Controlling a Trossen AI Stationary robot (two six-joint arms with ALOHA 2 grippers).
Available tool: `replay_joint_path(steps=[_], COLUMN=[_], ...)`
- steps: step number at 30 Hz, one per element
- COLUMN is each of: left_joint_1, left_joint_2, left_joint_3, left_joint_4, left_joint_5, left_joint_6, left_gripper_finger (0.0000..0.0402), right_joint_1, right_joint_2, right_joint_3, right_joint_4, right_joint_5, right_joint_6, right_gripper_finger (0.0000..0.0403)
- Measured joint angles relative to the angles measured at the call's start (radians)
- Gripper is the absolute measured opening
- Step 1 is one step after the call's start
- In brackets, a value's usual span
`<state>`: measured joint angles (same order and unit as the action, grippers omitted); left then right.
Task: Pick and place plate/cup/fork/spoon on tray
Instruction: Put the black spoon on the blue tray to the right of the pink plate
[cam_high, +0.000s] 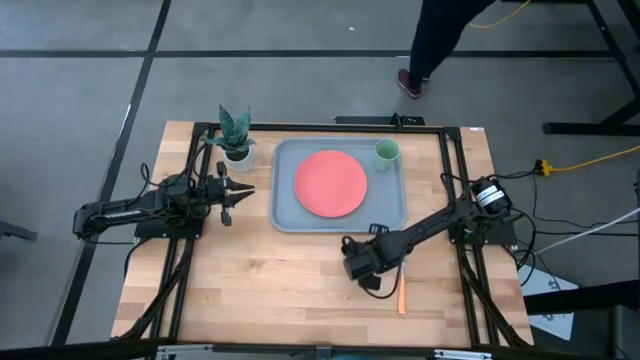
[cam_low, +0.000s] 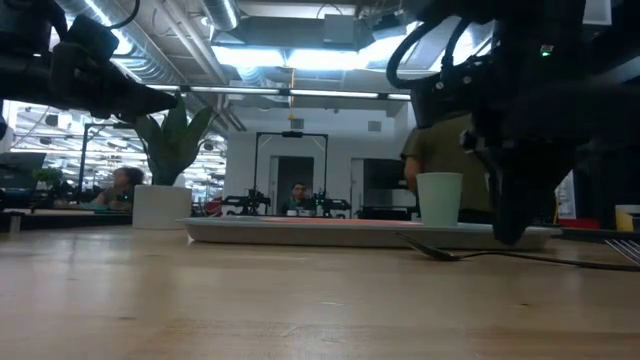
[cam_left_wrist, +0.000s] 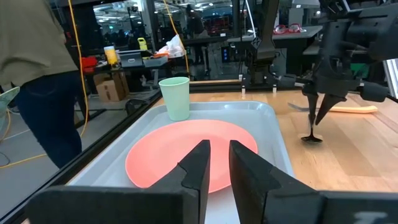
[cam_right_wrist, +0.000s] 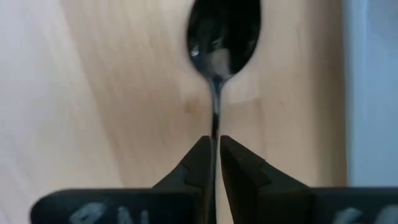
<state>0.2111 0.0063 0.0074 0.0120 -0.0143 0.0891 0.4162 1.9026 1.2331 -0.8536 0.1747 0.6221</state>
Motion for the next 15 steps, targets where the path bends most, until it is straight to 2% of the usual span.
replay_joint_path(steps=[15], left_joint_1=[0.0], left_joint_2=[0.0], left_joint_3=[0.0], left_joint_4=[0.0], left_joint_5=[0.0], left_joint_6=[0.0], left_gripper_finger=[0.0053], right_joint_1=[0.04], right_joint_2=[0.0], right_joint_3=[-0.001], right_joint_4=[0.003], right_joint_5=[0.112], right_joint_6=[0.04], right_gripper_finger=[0.0042])
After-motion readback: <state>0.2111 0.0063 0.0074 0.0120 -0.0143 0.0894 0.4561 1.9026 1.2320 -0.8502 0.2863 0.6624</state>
